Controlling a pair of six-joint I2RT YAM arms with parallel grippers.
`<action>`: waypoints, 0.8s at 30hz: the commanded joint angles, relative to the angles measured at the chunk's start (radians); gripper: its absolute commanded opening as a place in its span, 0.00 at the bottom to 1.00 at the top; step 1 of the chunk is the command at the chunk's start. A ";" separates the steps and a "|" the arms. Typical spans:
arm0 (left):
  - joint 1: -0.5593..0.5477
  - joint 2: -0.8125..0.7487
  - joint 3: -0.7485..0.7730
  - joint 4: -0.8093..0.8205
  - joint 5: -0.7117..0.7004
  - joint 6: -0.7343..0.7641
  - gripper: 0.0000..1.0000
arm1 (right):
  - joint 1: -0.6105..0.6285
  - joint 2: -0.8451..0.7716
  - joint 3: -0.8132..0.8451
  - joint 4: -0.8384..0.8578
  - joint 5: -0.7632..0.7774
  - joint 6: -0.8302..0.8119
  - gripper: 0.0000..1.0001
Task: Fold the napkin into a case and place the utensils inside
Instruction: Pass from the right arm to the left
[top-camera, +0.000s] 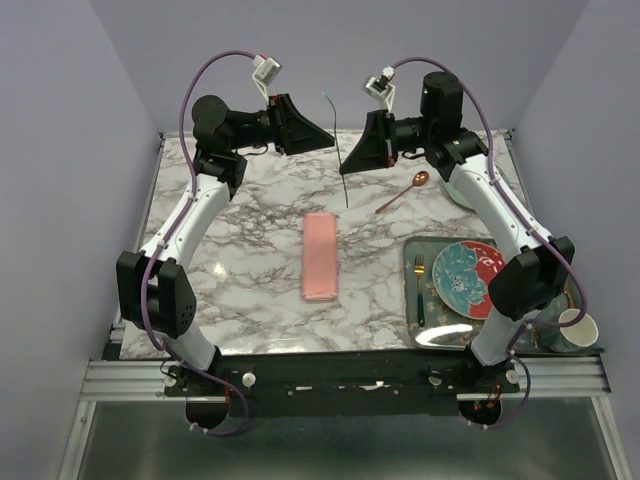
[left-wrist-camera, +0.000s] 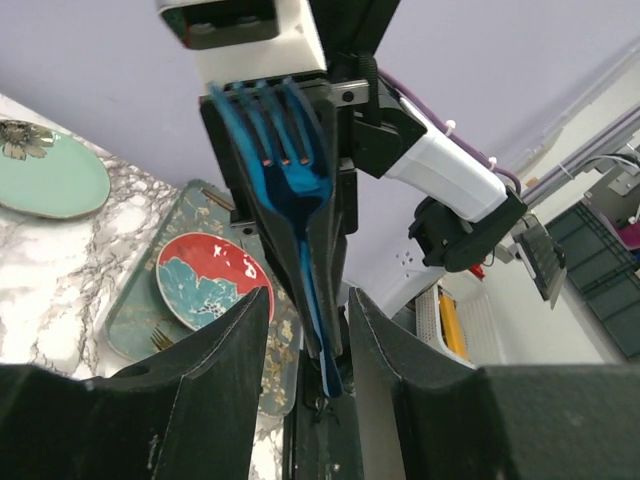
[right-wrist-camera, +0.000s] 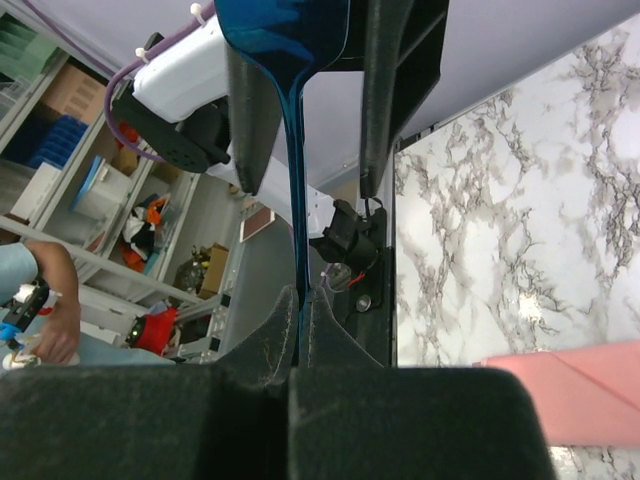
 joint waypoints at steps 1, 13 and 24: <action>-0.010 -0.041 -0.001 0.047 0.054 -0.034 0.48 | 0.016 -0.022 -0.017 0.020 -0.047 0.009 0.01; -0.014 -0.038 0.006 0.039 0.050 -0.032 0.35 | 0.035 -0.037 -0.048 0.017 -0.065 0.003 0.01; 0.000 -0.031 -0.004 -0.170 0.030 0.067 0.00 | 0.004 -0.019 -0.048 -0.025 0.043 -0.012 0.53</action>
